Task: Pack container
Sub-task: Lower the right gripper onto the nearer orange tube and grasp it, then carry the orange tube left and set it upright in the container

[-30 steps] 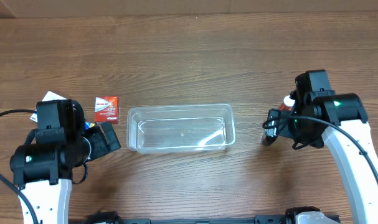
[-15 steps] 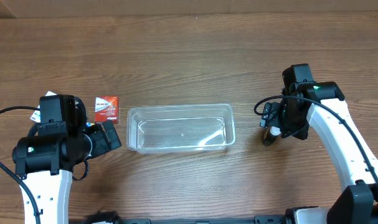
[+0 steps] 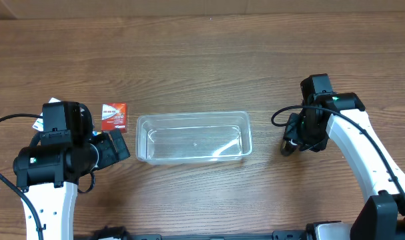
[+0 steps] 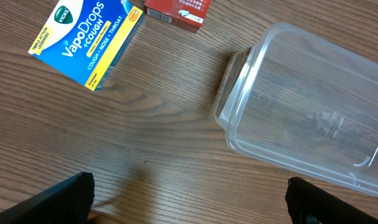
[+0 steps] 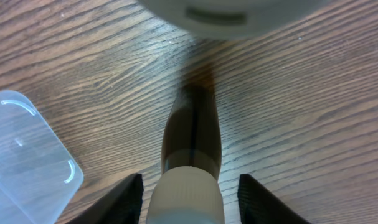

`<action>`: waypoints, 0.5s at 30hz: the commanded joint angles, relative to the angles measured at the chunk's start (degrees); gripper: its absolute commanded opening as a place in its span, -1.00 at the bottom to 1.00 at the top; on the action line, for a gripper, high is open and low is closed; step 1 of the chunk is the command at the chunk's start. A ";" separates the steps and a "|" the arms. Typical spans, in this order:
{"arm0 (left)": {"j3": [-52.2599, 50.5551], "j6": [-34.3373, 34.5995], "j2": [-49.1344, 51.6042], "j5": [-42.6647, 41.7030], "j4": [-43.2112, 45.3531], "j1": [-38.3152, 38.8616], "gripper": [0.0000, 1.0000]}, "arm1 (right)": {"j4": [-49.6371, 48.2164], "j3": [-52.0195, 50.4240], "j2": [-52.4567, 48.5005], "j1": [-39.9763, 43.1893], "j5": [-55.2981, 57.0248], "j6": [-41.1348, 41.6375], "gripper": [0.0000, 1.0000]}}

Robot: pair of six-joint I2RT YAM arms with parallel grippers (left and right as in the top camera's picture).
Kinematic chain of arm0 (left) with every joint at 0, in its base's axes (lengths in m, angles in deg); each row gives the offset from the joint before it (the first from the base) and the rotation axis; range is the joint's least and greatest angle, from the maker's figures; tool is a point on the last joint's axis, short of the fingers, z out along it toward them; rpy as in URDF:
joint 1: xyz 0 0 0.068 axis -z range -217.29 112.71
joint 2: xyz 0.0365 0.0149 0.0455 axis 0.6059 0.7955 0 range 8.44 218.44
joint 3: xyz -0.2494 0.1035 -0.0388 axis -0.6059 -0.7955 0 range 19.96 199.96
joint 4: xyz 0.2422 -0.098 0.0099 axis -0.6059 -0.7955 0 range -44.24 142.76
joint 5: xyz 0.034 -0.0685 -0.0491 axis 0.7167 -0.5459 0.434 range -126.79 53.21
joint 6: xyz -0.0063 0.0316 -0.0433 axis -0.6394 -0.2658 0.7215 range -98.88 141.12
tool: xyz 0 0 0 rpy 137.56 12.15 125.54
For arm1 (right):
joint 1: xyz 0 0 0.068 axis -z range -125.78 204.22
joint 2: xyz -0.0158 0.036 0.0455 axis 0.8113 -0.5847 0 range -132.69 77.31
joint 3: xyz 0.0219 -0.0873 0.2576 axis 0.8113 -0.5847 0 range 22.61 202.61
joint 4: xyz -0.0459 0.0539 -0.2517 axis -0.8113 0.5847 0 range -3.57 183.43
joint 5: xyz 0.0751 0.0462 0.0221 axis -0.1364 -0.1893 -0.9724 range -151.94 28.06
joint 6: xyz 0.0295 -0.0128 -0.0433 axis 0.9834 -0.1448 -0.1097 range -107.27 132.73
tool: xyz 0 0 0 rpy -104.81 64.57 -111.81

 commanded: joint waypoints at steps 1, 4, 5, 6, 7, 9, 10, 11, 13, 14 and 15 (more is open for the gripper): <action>1.36 -0.72 0.04 -0.59 0.09 0.37 1.00 | -0.28 -0.15 0.37 -0.15 0.26 0.07 -0.21; 1.36 -0.72 0.04 -0.57 0.07 0.37 1.00 | -0.28 -0.15 0.37 -0.15 0.26 0.04 -0.35; 1.36 -0.72 0.04 -0.57 0.07 0.37 1.00 | -0.28 -0.15 0.37 -0.15 0.26 0.04 -0.41; 1.36 -0.72 0.04 -0.57 0.07 0.37 1.00 | -0.28 -0.15 0.37 -0.15 0.26 0.04 -0.51; 1.36 -0.72 0.04 -0.57 0.07 0.37 1.00 | -0.28 -0.15 0.37 -0.15 0.28 0.04 -0.60; 1.36 -0.72 0.04 -0.57 0.09 0.37 1.00 | -0.42 -0.15 0.37 -0.15 0.28 0.04 -0.91; 1.36 -0.72 0.04 -0.57 0.09 0.37 1.00 | -0.55 -0.13 0.37 -0.15 0.35 0.02 -0.92; 1.36 -0.72 0.04 -0.57 0.09 0.37 1.00 | -0.66 -0.09 0.39 -0.15 0.37 0.00 -0.92; 1.36 -0.72 0.04 -0.57 0.07 0.37 1.00 | 0.00 0.96 0.50 -0.22 0.85 -0.28 -0.92; 1.36 -0.72 0.04 -0.57 0.09 0.37 1.00 | 0.85 1.95 0.70 -0.31 1.05 -0.42 -0.92; 1.36 -0.72 0.04 -0.55 0.11 0.37 1.00 | 2.45 4.02 1.20 -0.68 1.20 -1.57 -0.92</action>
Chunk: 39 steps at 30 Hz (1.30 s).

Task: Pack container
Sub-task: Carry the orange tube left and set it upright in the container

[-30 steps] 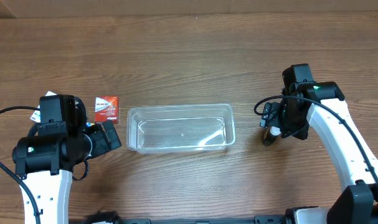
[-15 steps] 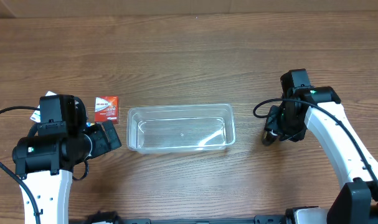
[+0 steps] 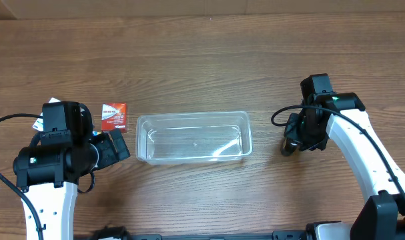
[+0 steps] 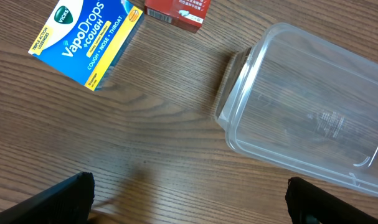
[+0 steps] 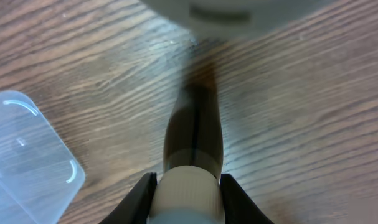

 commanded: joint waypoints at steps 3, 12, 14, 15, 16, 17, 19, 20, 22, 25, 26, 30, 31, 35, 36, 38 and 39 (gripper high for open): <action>1.36 -0.72 0.04 -0.55 0.15 0.37 1.00 | 6.73 12.24 3.87 -3.15 1.53 -3.13 -0.92; 1.36 -0.72 0.04 -0.57 0.35 0.37 1.00 | 11.96 29.03 7.43 -19.10 1.49 -2.08 -0.93; 1.36 -0.72 0.04 -0.57 0.50 0.37 1.00 | 11.98 28.72 5.95 -21.22 1.49 -1.07 -0.92; 1.36 -0.72 0.04 -0.57 0.68 0.37 1.00 | 11.89 28.44 4.24 -22.64 1.49 -0.87 -0.92; 1.36 -0.72 0.04 -0.57 0.72 0.37 1.00 | 11.87 28.30 3.34 -23.37 1.49 -0.68 -0.93; 1.36 -0.72 0.04 -0.57 0.74 0.37 1.00 | 11.76 28.22 1.99 -24.28 1.49 -0.66 -0.92; 1.36 -0.72 0.04 -0.57 0.72 0.37 1.00 | 10.23 27.96 -2.75 -26.45 1.97 0.20 -0.92; 1.36 -0.72 0.04 -0.57 0.72 0.37 1.00 | 9.79 27.91 -3.72 -26.51 2.58 0.20 -0.92; 1.36 -0.72 0.04 -0.55 0.72 0.37 1.00 | 9.09 27.85 -5.62 -26.51 3.04 0.20 -0.92; 1.36 -0.74 0.04 -0.52 0.72 0.37 1.00 | 7.67 27.19 -8.81 -26.51 3.02 0.35 -0.92; 1.36 -0.74 0.04 -0.35 0.72 0.37 1.00 | 7.32 26.77 -10.84 -26.51 3.15 1.49 -0.93; 1.36 -0.74 0.04 -0.11 0.74 0.37 1.00 | 5.62 26.08 -14.36 -26.49 3.26 2.73 -0.92; 1.36 -0.74 0.04 -0.11 0.74 0.37 1.00 | 5.14 25.99 -14.88 -26.45 3.34 3.02 -0.93; 1.36 -0.74 0.04 -0.11 0.74 0.37 1.00 | 0.98 23.87 -15.50 -26.45 3.61 3.15 -0.92; 1.36 -0.74 0.04 -0.11 0.74 0.37 1.00 | 0.15 23.21 -15.50 -26.45 3.61 3.15 -0.92; 1.36 -0.74 0.04 -0.11 0.72 0.37 1.00 | -1.22 21.88 -15.52 -26.45 3.63 3.17 -0.92; 1.36 -0.74 0.04 -0.11 0.72 0.37 1.00 | -1.66 21.42 -15.52 -26.45 3.63 3.17 -0.92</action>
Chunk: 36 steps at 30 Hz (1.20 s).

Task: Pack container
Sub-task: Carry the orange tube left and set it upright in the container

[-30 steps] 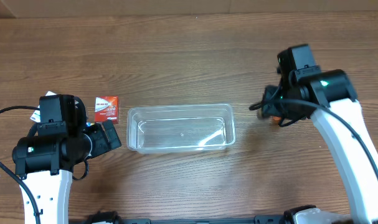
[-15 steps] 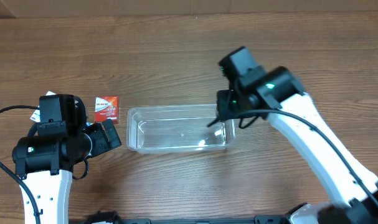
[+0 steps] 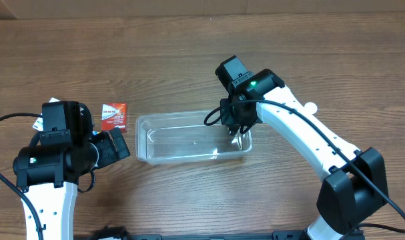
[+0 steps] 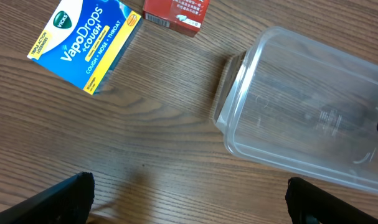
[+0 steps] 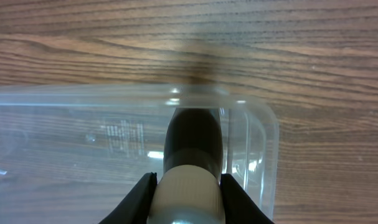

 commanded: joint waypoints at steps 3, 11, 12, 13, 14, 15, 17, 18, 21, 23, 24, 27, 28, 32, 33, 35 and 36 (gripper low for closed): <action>1.31 -0.74 0.04 0.04 0.07 0.37 1.00 | -2.12 -2.51 0.61 0.20 0.72 0.63 -0.92; 1.31 -0.74 0.04 0.02 0.07 0.37 1.00 | -3.72 -5.38 0.61 1.51 0.72 0.61 -0.92; 1.31 -0.74 0.04 0.02 0.07 0.37 1.00 | -3.67 -5.38 0.61 1.64 0.70 0.59 -0.91; 1.31 -0.74 0.04 0.02 0.07 0.37 1.00 | -3.67 -5.38 0.61 1.64 0.72 0.59 -0.85; 1.31 -0.74 0.04 0.02 0.07 0.37 1.00 | -3.67 -5.38 0.61 1.64 0.72 0.59 -0.75; 1.31 -0.74 0.04 0.02 0.07 0.37 1.00 | -3.69 -5.38 0.61 1.64 0.72 0.57 -0.46; 1.31 -0.74 0.04 0.02 0.07 0.37 1.00 | -3.72 -5.38 0.61 1.64 0.72 0.35 -0.12; 1.31 -0.74 0.04 0.02 0.07 0.37 1.00 | -3.67 -5.38 0.61 1.64 0.72 0.35 -0.10; 1.31 -0.74 0.04 0.04 0.09 0.37 1.00 | -3.10 -5.22 0.85 1.57 0.72 0.13 0.29; 1.31 -0.74 0.04 0.02 0.11 0.37 1.00 | -2.21 -4.28 1.11 1.57 0.74 0.11 0.38; 1.31 -0.74 0.04 0.02 0.09 0.37 1.00 | -1.22 -3.15 1.42 1.57 0.74 -0.28 0.41; 1.31 -0.74 0.04 0.04 0.11 0.37 1.00 | 2.38 2.10 3.56 1.57 1.20 -0.94 0.52; 1.31 -0.72 0.04 0.04 0.11 0.37 1.00 | 3.80 4.42 4.57 1.57 1.86 -0.94 0.61; 1.31 -0.72 0.04 0.04 0.11 0.37 1.00 | 9.18 12.96 7.91 1.75 4.44 -0.94 0.78; 1.31 -0.74 0.04 0.04 0.13 0.37 1.00 | 11.13 15.43 8.63 2.05 5.75 -0.92 0.82; 1.31 -0.74 0.04 0.04 0.11 0.37 1.00 | 14.40 19.04 9.57 3.28 8.72 -0.61 0.83; 1.31 -0.74 0.04 0.04 0.11 0.37 1.00 | 15.47 20.02 9.94 4.31 10.08 0.31 0.88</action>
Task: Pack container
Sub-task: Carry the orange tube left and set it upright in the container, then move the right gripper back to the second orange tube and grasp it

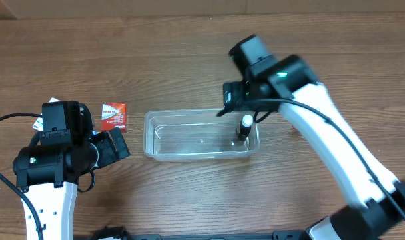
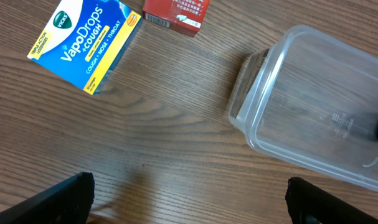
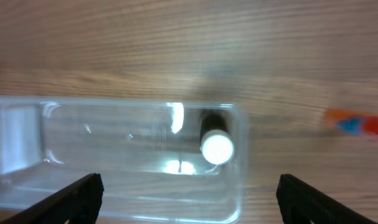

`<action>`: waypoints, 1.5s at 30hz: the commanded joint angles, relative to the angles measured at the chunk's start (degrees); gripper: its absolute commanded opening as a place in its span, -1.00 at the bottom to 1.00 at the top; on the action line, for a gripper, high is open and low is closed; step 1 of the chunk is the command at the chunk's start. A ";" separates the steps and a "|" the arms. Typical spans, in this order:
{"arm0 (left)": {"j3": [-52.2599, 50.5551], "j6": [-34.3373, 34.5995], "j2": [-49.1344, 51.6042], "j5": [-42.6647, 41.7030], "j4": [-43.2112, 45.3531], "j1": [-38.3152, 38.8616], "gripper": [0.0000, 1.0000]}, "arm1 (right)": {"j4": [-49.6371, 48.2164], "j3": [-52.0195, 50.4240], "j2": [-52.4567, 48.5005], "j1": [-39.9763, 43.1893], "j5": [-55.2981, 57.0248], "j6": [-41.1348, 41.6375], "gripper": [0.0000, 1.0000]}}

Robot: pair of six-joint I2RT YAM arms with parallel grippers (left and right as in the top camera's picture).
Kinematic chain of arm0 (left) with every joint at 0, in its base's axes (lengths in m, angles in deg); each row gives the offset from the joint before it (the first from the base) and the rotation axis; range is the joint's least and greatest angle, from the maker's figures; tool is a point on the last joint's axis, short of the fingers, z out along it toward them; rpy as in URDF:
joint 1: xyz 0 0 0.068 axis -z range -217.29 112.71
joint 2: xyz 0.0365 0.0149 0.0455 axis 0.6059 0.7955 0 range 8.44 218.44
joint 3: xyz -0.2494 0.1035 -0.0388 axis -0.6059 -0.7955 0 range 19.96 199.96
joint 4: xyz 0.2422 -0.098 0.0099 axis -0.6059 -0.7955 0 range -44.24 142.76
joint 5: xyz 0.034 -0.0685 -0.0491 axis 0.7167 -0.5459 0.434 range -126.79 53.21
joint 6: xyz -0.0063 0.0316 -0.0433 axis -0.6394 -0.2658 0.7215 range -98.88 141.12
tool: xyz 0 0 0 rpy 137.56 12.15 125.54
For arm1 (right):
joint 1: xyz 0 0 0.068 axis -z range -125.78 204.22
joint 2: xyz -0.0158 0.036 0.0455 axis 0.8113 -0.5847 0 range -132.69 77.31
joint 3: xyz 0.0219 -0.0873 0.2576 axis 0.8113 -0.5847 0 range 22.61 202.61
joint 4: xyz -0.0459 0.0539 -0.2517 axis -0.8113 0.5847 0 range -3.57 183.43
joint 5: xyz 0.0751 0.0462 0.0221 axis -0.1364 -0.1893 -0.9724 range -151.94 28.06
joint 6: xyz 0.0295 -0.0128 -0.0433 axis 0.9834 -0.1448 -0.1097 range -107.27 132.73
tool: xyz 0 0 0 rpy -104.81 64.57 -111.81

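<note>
A clear plastic container point(image 1: 189, 157) lies mid-table; it also shows in the left wrist view point(image 2: 251, 118) and the right wrist view point(image 3: 27, 134). A dark bottle with a white cap point(image 1: 245, 127) stands upright in its right end point(image 3: 216, 147). Above that end hangs my right gripper point(image 3: 192, 199), open and holding nothing. Left of the container, my left gripper point(image 2: 190, 199) is open over bare wood. A blue Vicks VapoDrops box point(image 2: 86, 40) and a small red box point(image 1: 113, 116) lie on the table to the container's left.
In the right wrist view a blurred orange and blue object point(image 3: 357, 122) lies on the wood right of the container. My left arm covers most of the Vicks box in the overhead view. The wooden table point(image 1: 189, 53) stretches behind the container.
My right gripper has opened and let go of the bottle, which now stands in the container's right end. The gripper is higher. The container sits slightly further right.
My right gripper was open around the bottle on the table right of the container, then shut on it. Later it held the bottle over the container's right end. Now the bottle stands inside, released. The left arm stayed put.
</note>
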 commanded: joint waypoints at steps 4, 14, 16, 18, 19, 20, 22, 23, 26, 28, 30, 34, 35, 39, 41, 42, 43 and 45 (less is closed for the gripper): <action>1.31 -0.72 0.04 0.02 0.28 0.37 1.00 | 3.26 5.22 3.98 10.51 6.69 1.90 1.00; 1.31 -0.70 0.04 0.02 0.61 0.37 1.00 | 3.37 -2.67 2.25 29.40 -2.10 -4.44 1.00; 1.31 -0.70 0.04 0.02 0.70 0.37 1.00 | 2.29 -5.16 2.19 30.10 -2.40 -5.01 1.00; 1.31 -0.70 0.04 0.02 0.70 0.37 1.00 | 0.55 -8.41 2.19 30.12 -2.40 -5.86 1.00; 1.31 -0.70 0.04 0.02 0.70 0.37 1.00 | -0.22 -9.64 2.16 30.12 -2.40 -5.99 1.00; 1.31 -0.70 0.04 0.02 0.70 0.37 1.00 | -0.98 -10.88 2.14 30.12 -2.40 -6.08 1.00; 1.31 -0.70 0.04 0.02 0.70 0.37 1.00 | -2.62 -13.35 1.95 30.12 -2.40 -6.32 1.00; 1.31 -0.70 0.04 0.02 0.70 0.37 1.00 | -3.32 -14.32 1.60 30.12 -2.40 -6.51 1.00; 1.31 -0.70 0.04 0.02 0.70 0.37 1.00 | -4.28 -15.74 -0.15 30.12 -2.40 -7.56 1.00; 1.31 -0.70 0.04 0.02 0.68 0.37 1.00 | -4.52 -15.74 -1.90 30.12 -2.40 -7.74 1.00; 1.31 -0.70 0.04 0.02 0.68 0.37 1.00 | -5.14 -15.74 -3.41 30.12 -2.38 -7.78 0.99; 1.31 -0.70 0.04 0.02 0.68 0.37 1.00 | -5.44 -15.74 -5.42 30.12 -2.38 -7.78 0.91; 1.31 -0.70 0.04 0.02 0.70 0.37 1.00 | -5.46 -15.74 -5.53 30.12 -2.38 -7.78 0.86; 1.31 -0.70 0.04 0.02 0.68 0.37 1.00 | -5.64 -15.74 -5.53 30.12 -2.38 -7.76 0.67; 1.31 -0.70 0.04 0.02 0.68 0.37 1.00 | -5.79 -15.74 -5.57 30.12 -2.38 -7.78 0.52; 1.31 -0.70 0.04 0.02 0.68 0.37 1.00 | -5.81 -15.74 -5.57 30.12 -2.40 -7.78 0.43; 1.31 -0.70 0.04 0.02 0.66 0.37 1.00 | -5.81 -15.74 -5.57 30.12 -2.40 -7.78 0.32; 1.31 -0.70 0.04 0.02 0.68 0.37 1.00 | -5.81 -15.74 -5.57 30.12 -2.40 -7.78 0.15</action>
